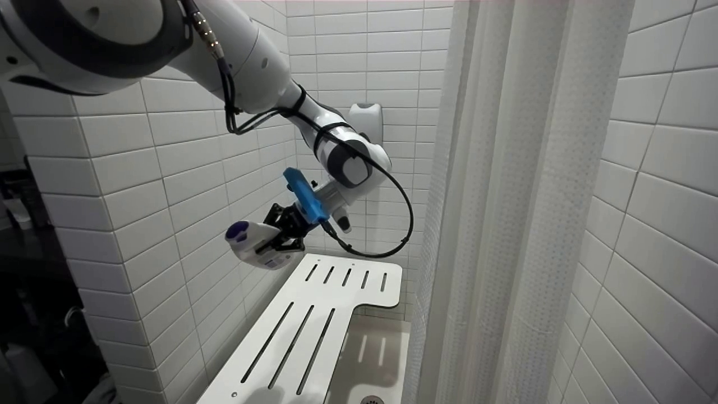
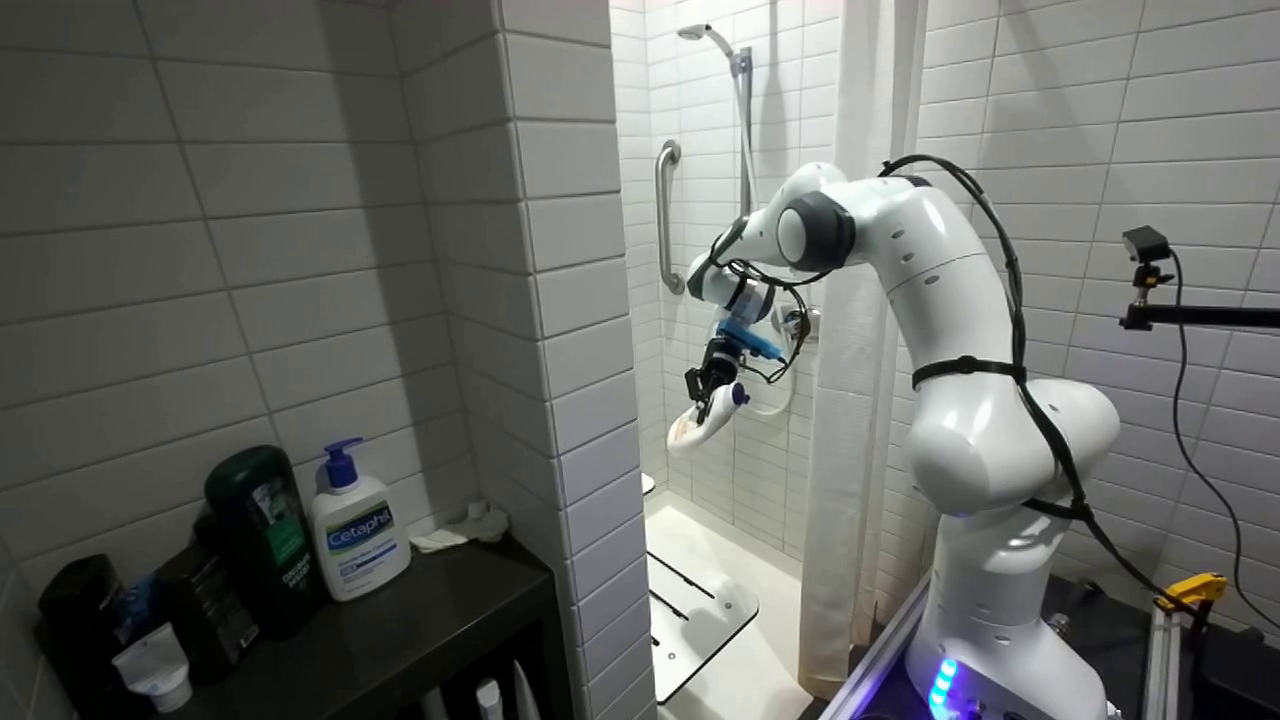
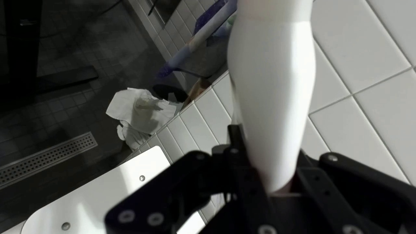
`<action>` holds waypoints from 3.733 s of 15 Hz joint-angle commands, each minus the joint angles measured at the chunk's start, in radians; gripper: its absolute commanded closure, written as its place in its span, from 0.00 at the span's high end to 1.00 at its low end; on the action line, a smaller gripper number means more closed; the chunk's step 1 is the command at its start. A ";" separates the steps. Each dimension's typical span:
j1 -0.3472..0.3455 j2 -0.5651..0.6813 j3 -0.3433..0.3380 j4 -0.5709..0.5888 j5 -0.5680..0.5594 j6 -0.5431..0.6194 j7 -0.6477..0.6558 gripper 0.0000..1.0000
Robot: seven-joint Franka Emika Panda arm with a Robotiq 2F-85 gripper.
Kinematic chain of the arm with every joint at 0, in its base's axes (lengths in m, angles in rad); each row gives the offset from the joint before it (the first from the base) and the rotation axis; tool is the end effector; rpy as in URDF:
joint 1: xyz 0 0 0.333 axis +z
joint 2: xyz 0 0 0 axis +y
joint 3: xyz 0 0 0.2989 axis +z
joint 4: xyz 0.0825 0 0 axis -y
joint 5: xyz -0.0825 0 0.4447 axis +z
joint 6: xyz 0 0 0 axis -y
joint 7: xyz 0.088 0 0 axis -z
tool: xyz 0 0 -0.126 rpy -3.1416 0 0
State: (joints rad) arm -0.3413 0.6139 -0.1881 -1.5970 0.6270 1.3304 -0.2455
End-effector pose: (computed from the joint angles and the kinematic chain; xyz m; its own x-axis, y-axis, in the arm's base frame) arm 0.5804 -0.2339 0.2010 0.7725 -0.1146 -0.6246 -0.5404 -0.6352 -0.5518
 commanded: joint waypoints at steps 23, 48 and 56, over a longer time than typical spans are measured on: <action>-0.136 0.670 0.063 0.838 0.172 -0.372 0.596 0.05; -0.165 0.860 0.165 0.877 0.091 -0.383 0.627 0.05; -0.174 0.861 0.144 0.837 0.112 -0.230 0.640 0.05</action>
State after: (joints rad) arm -0.5083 1.4746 -0.0379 -0.7622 0.7276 1.0242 0.3696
